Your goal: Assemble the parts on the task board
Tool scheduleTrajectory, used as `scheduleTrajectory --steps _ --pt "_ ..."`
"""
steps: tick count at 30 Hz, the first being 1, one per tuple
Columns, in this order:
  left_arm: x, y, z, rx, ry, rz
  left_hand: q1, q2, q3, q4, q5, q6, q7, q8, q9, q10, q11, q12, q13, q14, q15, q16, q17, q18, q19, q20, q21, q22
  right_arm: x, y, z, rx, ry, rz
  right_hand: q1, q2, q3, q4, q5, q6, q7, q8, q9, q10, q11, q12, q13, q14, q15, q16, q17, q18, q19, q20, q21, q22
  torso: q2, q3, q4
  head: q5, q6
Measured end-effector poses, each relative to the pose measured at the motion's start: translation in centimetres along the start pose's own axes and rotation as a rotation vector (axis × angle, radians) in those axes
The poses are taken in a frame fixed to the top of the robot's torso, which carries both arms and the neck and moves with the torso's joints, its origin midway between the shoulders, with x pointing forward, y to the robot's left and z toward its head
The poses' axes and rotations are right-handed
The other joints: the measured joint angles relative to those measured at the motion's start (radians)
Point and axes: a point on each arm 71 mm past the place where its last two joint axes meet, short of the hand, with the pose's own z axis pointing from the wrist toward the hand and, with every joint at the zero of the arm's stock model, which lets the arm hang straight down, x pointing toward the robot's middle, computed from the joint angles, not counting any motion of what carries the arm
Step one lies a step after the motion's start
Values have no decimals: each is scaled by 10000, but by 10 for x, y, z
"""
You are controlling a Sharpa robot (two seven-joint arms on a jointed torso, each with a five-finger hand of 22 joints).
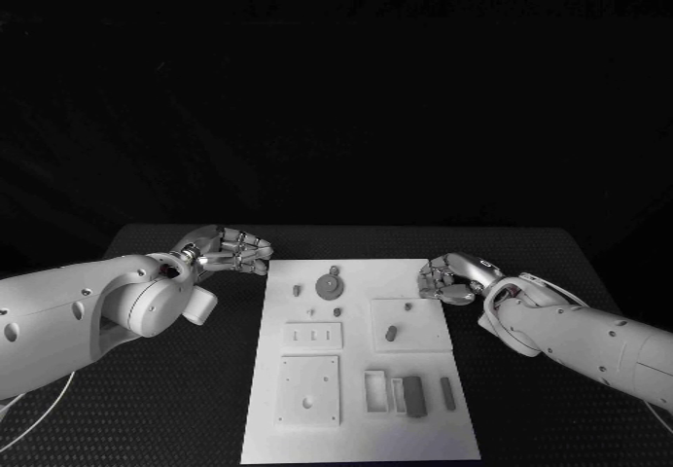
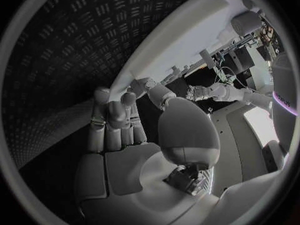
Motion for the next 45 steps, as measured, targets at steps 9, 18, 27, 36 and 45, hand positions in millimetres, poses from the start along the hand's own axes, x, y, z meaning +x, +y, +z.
scheduleTrajectory --steps 9,18,27,36,45 --pt "8 -1 3 -135 340 717 -1074 -429 54 1 77 569 -60 244 69 968 -424 351 410 665 -313 279 471 -56 601 -237 194 142 -10 25 8 -142 -312 234 -126 -127 -58 34 0 49 11 0 5 37 -36 73 65 45 -39 0 5 -6 40 -39 39 0 -12 1 -21 -12 140" --pt "31 5 13 -1642 1384 1961 -2993 280 -178 11 77 1401 -427 399 82 2061 -993 887 1319 1524 -914 1113 1720 24 1441 -787 697 533 -32 88 27 -973 -656 17 -373 -374 -169 172 1 16 114 -112 215 38 -36 157 118 57 -43 39 24 -18 96 -94 76 0 -61 -10 -35 -49 301" --pt "57 5 21 -2430 1927 2771 -2284 22 -788 14 77 1805 -554 398 -15 2277 -1231 1546 2579 1625 -1162 2128 2636 13 1711 -1115 1239 1268 -21 144 32 -1645 -205 -133 -452 -453 -149 363 1 42 139 -117 223 38 -36 158 139 116 -70 39 34 -85 133 -130 75 0 -197 -10 -102 14 346" --pt "79 -1 25 -2183 2040 2777 -2868 -29 -772 -2 77 1874 -554 271 -100 1733 -1167 1712 3187 1352 -1147 2249 2707 -54 1496 -1181 1278 1552 -2 188 41 -2097 416 -229 -477 -478 -154 462 1 111 138 -144 271 68 -65 196 144 154 -72 39 40 -104 166 -163 75 0 -312 -31 -154 215 255" --pt "88 -4 22 -1869 1866 2361 -2931 -102 -772 -2 77 1867 -559 232 -128 1502 -1110 1810 3446 1281 -1140 2318 2704 -69 1439 -1124 1278 1675 7 203 45 -2149 709 -476 -488 -490 -154 462 1 128 154 -163 270 73 -70 195 153 170 -83 39 43 -110 166 -162 75 0 -337 -61 -162 225 197"
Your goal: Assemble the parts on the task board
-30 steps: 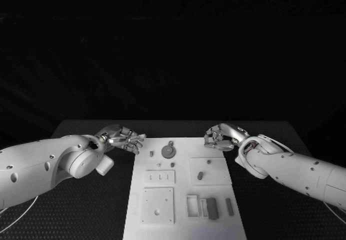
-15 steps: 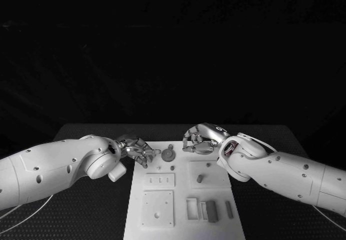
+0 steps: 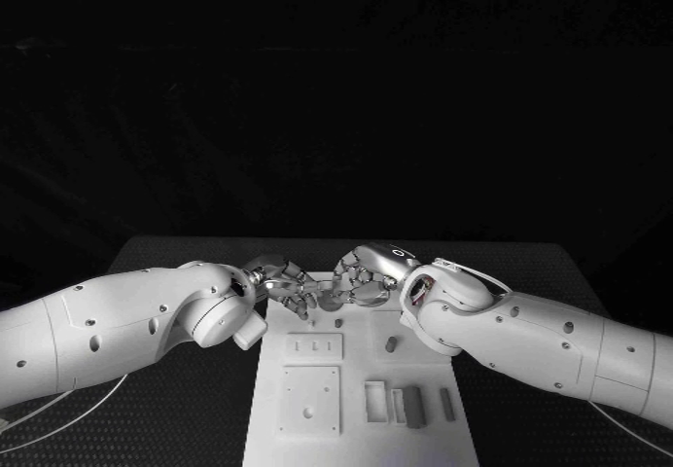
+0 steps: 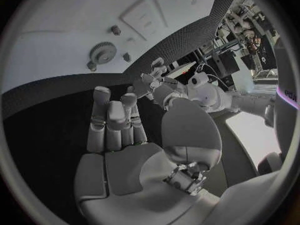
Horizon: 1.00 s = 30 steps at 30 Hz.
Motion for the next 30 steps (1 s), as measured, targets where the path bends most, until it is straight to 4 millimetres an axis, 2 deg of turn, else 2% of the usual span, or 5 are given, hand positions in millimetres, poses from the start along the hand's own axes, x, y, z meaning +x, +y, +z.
scheduleTrajectory --steps 5,13,21,27,30 --pt "0 -2 0 142 -159 -251 -176 -110 0 0 0 -80 61 -106 -42 -474 107 -81 37 -153 50 0 -46 -52 -125 12 0 27 5 5 2 -41 172 -120 -28 -29 0 0 0 17 17 -2 1 0 0 -1 0 14 13 0 0 -45 0 0 0 0 6 6 0 4 -35" --pt "1 -2 -2 241 -287 -452 -176 -110 0 0 0 -80 61 -106 -36 -450 109 -81 77 -154 51 0 -46 -55 -140 -3 0 90 9 7 3 -23 320 -270 -28 -29 28 28 0 18 18 -11 13 0 1 -3 -1 15 13 0 -1 -48 0 0 0 0 12 16 8 -4 -82" --pt "6 -4 -2 230 -155 -315 -106 -40 55 2 0 164 -43 -5 29 -297 9 51 201 -151 48 129 -45 -56 -139 -3 0 211 12 9 4 -34 371 -319 -28 -29 28 28 0 19 19 -22 14 0 1 -7 -2 15 15 0 -2 -58 35 -34 -1 0 20 31 -4 12 -95" --pt "7 -3 -3 21 -189 -21 -107 -41 25 32 0 279 -86 78 53 -176 -36 149 289 -63 -39 241 -17 -58 -99 -43 74 310 11 8 3 16 364 -363 -28 -29 10 46 0 20 21 -34 13 0 1 -10 -2 16 16 0 -3 -63 35 -34 -1 0 20 30 4 7 -121" --pt "7 -2 -3 -53 -203 94 -179 -113 -35 34 0 314 -120 78 58 -176 -36 165 311 -59 -43 291 -17 -59 -99 -42 75 345 12 8 3 -3 365 -365 -28 -29 0 55 0 47 47 -38 13 0 1 -10 -2 17 17 0 -3 -64 35 -34 -1 0 20 27 8 7 -126"
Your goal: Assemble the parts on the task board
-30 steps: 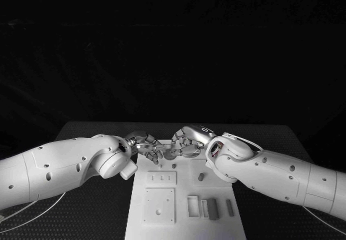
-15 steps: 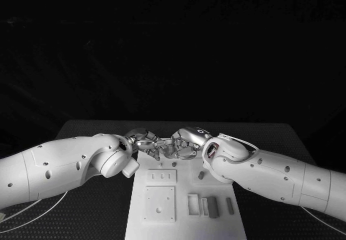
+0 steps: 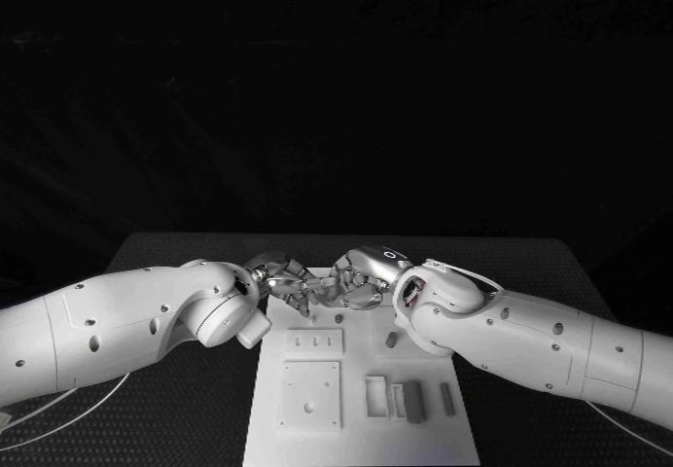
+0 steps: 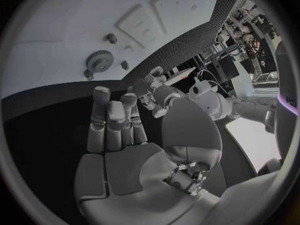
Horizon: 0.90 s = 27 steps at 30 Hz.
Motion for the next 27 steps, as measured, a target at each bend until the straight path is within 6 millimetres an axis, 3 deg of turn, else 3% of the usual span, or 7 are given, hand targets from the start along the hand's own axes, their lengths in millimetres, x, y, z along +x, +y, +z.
scheduleTrajectory --steps 4,10,18,24,27 --pt "2 -1 1 -67 20 137 -229 -111 -119 10 0 35 -35 0 9 35 -35 19 43 32 -32 19 3 -1 53 -52 2 41 0 2 0 -37 1 4 0 0 0 0 0 18 -17 19 1 0 0 0 8 14 13 0 -1 -2 0 0 0 0 0 0 -6 7 -1" --pt "4 -1 1 -118 57 239 -385 -57 -173 8 0 191 -118 60 48 232 -159 228 176 190 -189 298 96 -3 204 -127 134 176 1 4 0 -85 8 20 0 0 28 28 0 33 -31 36 13 0 0 -1 9 14 14 0 -1 -4 0 1 0 0 0 -3 -12 18 2" --pt "4 -1 1 -189 50 295 -377 -48 -200 -18 0 196 -124 60 59 232 -159 281 249 191 -190 407 140 -3 216 -139 152 261 1 7 1 -122 16 33 0 0 28 28 0 34 -30 36 24 0 0 38 8 66 -4 -1 -1 -11 0 1 0 0 0 -2 -12 13 -13" --pt "5 -1 1 -244 94 321 -21 271 -200 -19 0 267 -125 60 78 232 -159 371 320 191 -190 523 161 -4 216 -138 198 363 2 9 2 -141 19 38 0 0 28 27 0 40 -23 36 42 0 1 38 8 68 -3 -1 7 -48 0 1 0 0 -1 -10 -6 2 -33" --pt "5 0 1 -275 86 326 519 420 -94 -42 0 321 -179 123 112 232 -158 427 371 192 -190 602 183 -5 216 -139 236 443 2 10 3 -139 27 45 0 0 28 27 0 69 5 36 48 0 1 38 8 70 -1 0 7 11 0 1 0 0 -1 -12 -6 1 -34"
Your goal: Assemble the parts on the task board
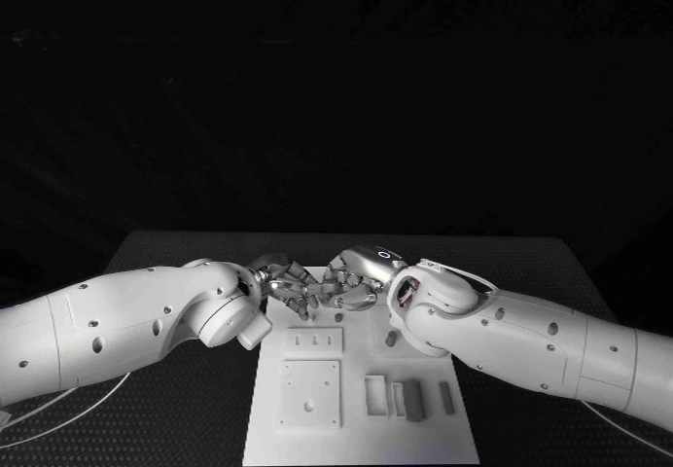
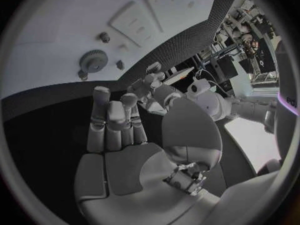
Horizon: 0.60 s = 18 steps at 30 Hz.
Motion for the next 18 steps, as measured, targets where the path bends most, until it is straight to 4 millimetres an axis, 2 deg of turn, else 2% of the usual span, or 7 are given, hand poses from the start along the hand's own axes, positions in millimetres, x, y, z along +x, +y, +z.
scheduleTrajectory --steps 8,18 --pt "0 1 0 -35 -98 -72 920 292 198 -27 0 19 20 -6 15 0 0 48 45 0 0 88 -10 -1 -42 -40 0 161 2 0 3 80 33 2 0 0 0 0 0 0 1 -1 -8 37 -37 0 0 -7 -6 0 -1 69 -1 1 0 0 0 1 1 -8 -16" --pt "1 2 -1 -54 -76 -170 1356 587 496 -4 -2 107 -33 10 38 34 -34 135 60 -33 -32 195 -52 -1 -42 -39 38 273 4 0 3 92 57 20 0 0 0 0 0 0 1 -9 -9 37 -37 -1 -2 -25 -20 0 -2 69 -1 2 0 0 -1 4 1 15 -42"
